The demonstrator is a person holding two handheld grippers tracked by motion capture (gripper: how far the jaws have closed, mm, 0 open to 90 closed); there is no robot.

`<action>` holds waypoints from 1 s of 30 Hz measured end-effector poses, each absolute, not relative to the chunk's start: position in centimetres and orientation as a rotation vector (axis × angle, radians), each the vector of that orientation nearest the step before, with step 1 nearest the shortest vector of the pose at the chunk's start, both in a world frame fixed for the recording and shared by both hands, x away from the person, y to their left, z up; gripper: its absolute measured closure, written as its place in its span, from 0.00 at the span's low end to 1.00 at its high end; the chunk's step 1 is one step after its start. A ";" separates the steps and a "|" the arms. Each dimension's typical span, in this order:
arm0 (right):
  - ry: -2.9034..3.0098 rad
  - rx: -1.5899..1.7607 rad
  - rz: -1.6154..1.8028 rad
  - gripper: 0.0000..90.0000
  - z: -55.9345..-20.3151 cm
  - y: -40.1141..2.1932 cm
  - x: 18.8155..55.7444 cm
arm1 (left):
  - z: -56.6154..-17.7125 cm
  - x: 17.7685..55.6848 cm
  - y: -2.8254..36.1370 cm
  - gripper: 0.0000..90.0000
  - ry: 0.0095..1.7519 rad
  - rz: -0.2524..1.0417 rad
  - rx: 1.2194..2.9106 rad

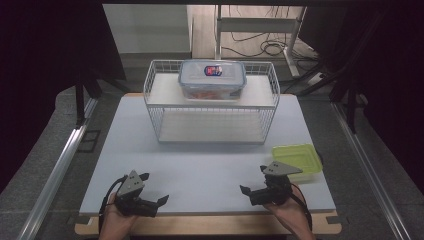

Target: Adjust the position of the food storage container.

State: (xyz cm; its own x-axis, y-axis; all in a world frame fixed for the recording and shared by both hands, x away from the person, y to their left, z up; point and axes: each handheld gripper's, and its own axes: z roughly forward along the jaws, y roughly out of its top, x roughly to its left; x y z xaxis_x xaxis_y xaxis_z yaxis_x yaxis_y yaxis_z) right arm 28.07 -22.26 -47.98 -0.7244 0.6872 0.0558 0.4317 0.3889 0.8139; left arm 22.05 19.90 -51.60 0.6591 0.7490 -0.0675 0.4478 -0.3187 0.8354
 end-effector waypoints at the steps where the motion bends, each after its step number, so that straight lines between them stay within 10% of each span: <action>1: 2.362 0.997 1.255 0.01 -47.9 -22.5 28.2 | -51.7 22.1 19.9 0.00 0.934 0.418 1.965; 9: 2.293 1.086 1.176 0.11 -46.9 -25.1 29.4 | -51.9 22.2 20.0 0.00 0.941 0.415 1.975; 18: 2.254 1.197 1.127 0.51 -46.2 -29.3 30.7 | -52.1 22.3 19.7 0.01 0.925 0.413 2.004; 30: 2.111 1.303 1.044 0.82 -45.1 -34.0 32.2 | -52.0 22.2 19.6 0.01 0.917 0.426 2.004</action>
State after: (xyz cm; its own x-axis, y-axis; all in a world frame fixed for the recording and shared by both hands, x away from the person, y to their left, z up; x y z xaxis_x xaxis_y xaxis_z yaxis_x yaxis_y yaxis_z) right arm 32.22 -33.99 -45.09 -0.4549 0.8904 0.0152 0.5525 0.2687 0.7890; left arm 22.24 19.60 -52.03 0.6704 0.7407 -0.0441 0.4444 -0.3532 0.8233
